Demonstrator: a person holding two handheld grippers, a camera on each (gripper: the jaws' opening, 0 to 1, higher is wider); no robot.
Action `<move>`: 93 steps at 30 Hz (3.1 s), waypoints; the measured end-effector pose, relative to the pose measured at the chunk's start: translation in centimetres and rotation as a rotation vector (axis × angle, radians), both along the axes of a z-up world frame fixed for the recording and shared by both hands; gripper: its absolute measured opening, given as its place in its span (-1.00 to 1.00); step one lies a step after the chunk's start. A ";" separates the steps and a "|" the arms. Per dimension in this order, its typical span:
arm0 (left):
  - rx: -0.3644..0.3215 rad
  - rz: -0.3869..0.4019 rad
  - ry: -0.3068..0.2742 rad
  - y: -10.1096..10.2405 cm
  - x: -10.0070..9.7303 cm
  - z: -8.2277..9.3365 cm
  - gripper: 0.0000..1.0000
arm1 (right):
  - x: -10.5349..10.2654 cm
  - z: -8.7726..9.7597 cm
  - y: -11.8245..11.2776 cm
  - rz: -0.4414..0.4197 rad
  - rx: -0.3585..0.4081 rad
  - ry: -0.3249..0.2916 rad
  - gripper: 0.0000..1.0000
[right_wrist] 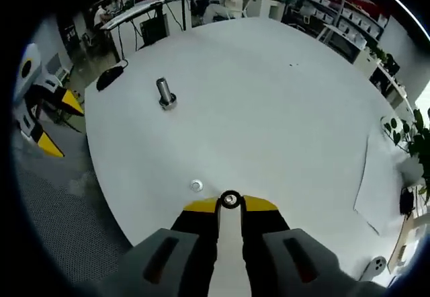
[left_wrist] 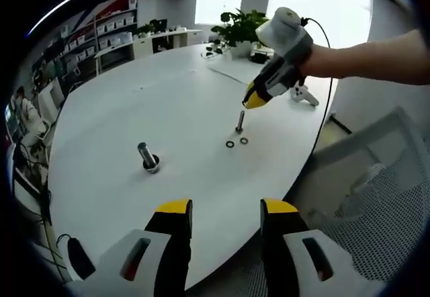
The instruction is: Place the washer onto the threaded stud by aligning its center hole with the stud, sliding it down to the base, and recovering from edge contact or off-axis alignment until the washer reaches the visible bottom stop.
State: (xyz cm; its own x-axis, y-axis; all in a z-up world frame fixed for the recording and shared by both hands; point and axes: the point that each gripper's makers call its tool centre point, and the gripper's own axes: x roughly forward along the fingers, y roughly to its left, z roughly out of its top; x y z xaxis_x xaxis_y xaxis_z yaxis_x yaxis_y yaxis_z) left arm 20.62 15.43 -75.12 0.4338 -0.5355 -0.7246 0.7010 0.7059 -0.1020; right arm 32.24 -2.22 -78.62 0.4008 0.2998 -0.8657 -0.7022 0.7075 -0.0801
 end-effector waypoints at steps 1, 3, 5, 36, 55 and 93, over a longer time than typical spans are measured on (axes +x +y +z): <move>0.000 -0.001 0.001 0.0 0.0 0.0 -0.22 | 0.0 -0.1 0.0 0.006 -0.007 0.002 -0.72; 0.001 -0.002 0.000 0.0 -0.1 0.0 -0.23 | -0.1 -0.5 0.0 0.020 -0.021 0.008 -0.72; 0.002 -0.002 0.001 0.0 0.0 0.0 -0.23 | -0.1 -0.7 -0.2 0.025 -0.032 0.012 -0.72; 0.006 0.003 0.007 0.2 -0.1 -0.2 -0.23 | 0.1 -3.9 0.0 0.044 -0.070 0.086 -0.72; 0.009 0.009 0.016 0.3 -0.1 -0.4 -0.23 | -0.2 -7.2 -0.1 0.029 -0.082 0.152 -0.71; 0.016 -0.013 0.006 0.0 -0.3 -0.3 -0.24 | -3.1 -7.6 0.7 -0.006 -0.058 0.216 -0.55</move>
State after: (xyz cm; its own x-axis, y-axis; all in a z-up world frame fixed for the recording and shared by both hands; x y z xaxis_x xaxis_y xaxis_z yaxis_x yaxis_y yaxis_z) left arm 20.36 15.48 -75.41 0.4224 -0.5291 -0.7359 0.7095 0.6983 -0.0947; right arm 29.15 -1.49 -86.25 0.2062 0.2447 -0.9474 -0.7033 0.7103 0.0304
